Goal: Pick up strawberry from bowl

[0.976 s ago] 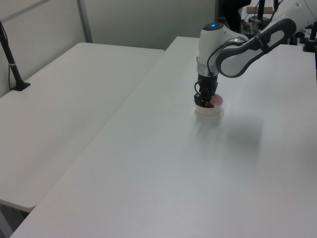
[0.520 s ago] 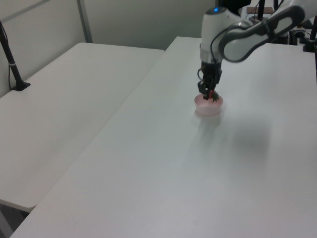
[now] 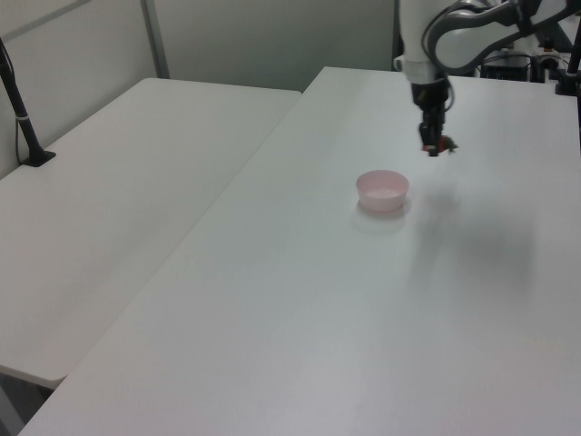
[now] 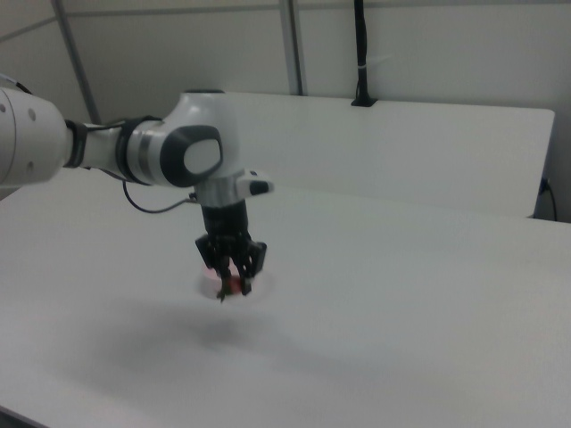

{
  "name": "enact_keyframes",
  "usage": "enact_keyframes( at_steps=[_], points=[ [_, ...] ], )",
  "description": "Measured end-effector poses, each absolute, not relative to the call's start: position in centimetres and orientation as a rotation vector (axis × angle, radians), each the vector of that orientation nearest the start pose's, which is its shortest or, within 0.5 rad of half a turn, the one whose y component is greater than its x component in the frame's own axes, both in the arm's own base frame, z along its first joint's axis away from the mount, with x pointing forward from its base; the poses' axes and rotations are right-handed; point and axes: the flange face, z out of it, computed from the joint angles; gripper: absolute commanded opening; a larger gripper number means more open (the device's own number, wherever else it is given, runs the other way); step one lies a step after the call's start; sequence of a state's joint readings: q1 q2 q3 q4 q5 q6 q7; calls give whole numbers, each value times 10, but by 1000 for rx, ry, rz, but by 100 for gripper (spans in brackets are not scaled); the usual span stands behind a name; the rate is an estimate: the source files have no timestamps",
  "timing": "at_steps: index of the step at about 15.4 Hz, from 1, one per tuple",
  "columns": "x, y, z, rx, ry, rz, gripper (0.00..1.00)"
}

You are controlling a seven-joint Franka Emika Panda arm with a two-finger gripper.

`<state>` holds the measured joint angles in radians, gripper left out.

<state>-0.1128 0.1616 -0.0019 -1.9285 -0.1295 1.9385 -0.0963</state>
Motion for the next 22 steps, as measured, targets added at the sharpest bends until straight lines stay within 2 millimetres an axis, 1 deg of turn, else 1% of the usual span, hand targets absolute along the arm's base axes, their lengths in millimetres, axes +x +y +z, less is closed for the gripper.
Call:
enact_keyframes(
  at_steps=[1,2,3,4,5,6,7,9,10,12,13,14,15,17,18,20,22],
  points=[
    [563,-90,387,-3228,-90,295,12],
    [557,-101,379,-3225,-105,302,13],
    [553,-106,369,-3224,-116,290,14],
    [549,-107,358,-3225,-128,273,15],
    [546,-106,346,-3228,-142,267,17],
    [542,-104,335,-3231,-162,273,24],
    [540,-102,326,-3232,-176,289,34],
    [538,-101,314,-3228,-186,312,82],
    [538,-101,311,-3227,-186,317,100],
    [538,-101,312,-3230,-162,314,100],
    [540,-101,317,-3242,-82,295,100],
    [542,-101,323,-3251,-7,271,100],
    [545,-100,334,-3259,64,248,100],
    [553,-97,373,-3270,152,252,100],
    [557,-93,400,-3275,175,262,100],
    [562,-81,460,-3284,192,252,100],
    [558,-64,516,-3267,195,174,100]
  ],
)
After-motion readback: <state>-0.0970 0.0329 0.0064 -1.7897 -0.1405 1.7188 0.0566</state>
